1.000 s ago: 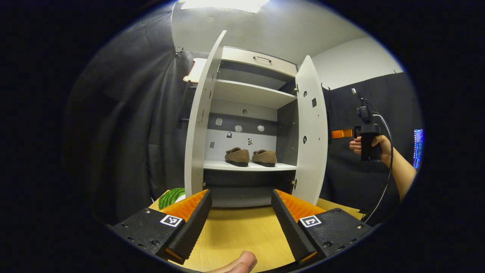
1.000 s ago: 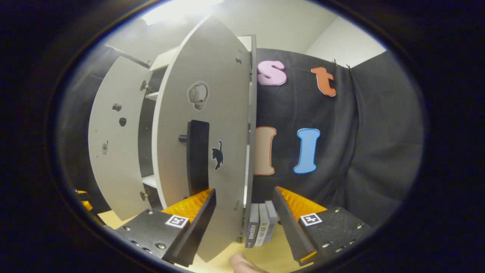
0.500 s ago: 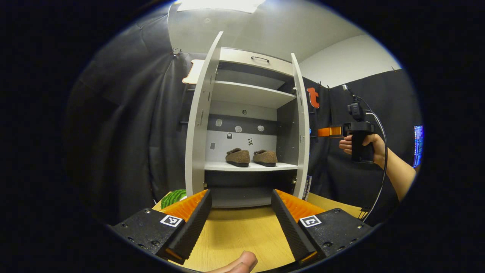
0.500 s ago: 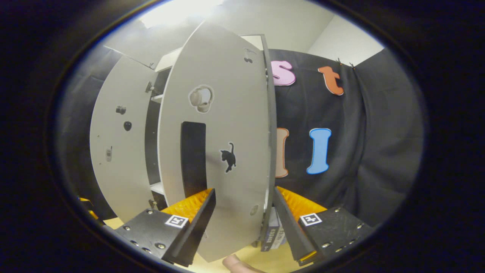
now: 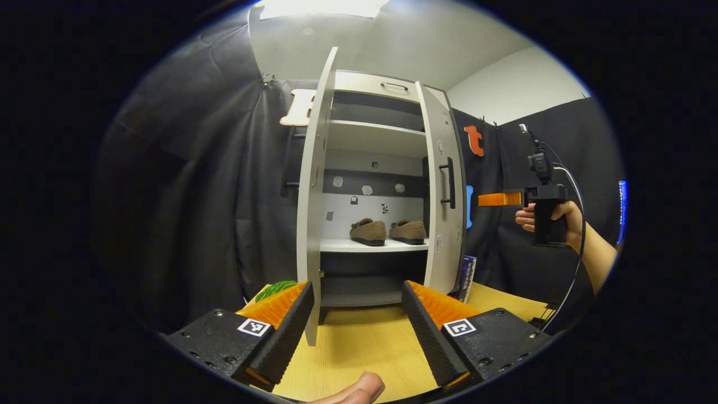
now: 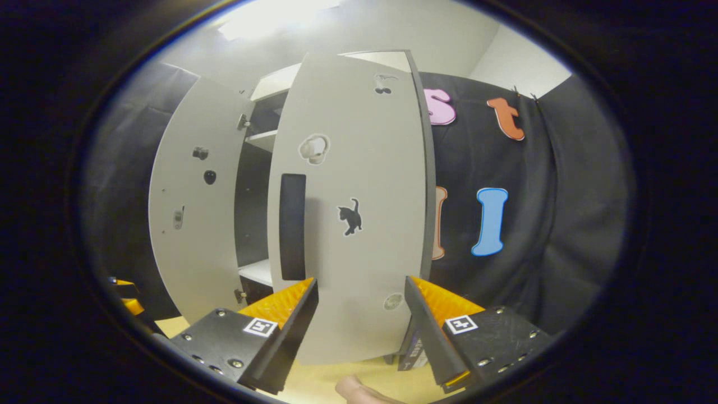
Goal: Grab one shoe with the right hand and put it into the shoe cabinet, grab the other shoe with the left hand and put it into the shoe cabinet; then close the right door with the right hand and the left door with the left hand.
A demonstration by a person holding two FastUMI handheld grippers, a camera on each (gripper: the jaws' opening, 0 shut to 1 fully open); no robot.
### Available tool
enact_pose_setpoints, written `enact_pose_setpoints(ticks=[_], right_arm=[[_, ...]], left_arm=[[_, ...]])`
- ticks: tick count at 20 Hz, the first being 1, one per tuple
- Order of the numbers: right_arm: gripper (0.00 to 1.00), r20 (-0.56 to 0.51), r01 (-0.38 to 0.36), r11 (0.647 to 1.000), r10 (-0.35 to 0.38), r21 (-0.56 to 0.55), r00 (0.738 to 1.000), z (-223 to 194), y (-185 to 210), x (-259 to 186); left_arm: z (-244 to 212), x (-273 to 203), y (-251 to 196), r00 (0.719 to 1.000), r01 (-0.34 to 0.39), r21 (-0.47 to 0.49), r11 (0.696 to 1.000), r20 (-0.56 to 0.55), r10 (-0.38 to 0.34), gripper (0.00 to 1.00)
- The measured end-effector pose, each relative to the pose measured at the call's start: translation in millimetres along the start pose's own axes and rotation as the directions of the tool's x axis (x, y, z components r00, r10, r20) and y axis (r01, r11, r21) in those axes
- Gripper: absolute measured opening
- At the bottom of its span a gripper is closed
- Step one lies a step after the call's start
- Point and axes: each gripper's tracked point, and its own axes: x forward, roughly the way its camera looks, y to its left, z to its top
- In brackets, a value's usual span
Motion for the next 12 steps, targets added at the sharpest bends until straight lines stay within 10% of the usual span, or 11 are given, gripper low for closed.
enact_pose_setpoints(ticks=[12], right_arm=[[0.91,0.066,-0.01,0.999,0.008,0.037,0.998,-8,20,-74]], left_arm=[[47,4,104,0.989,-0.144,-0.026,0.989,0.036,0.145,0.93]])
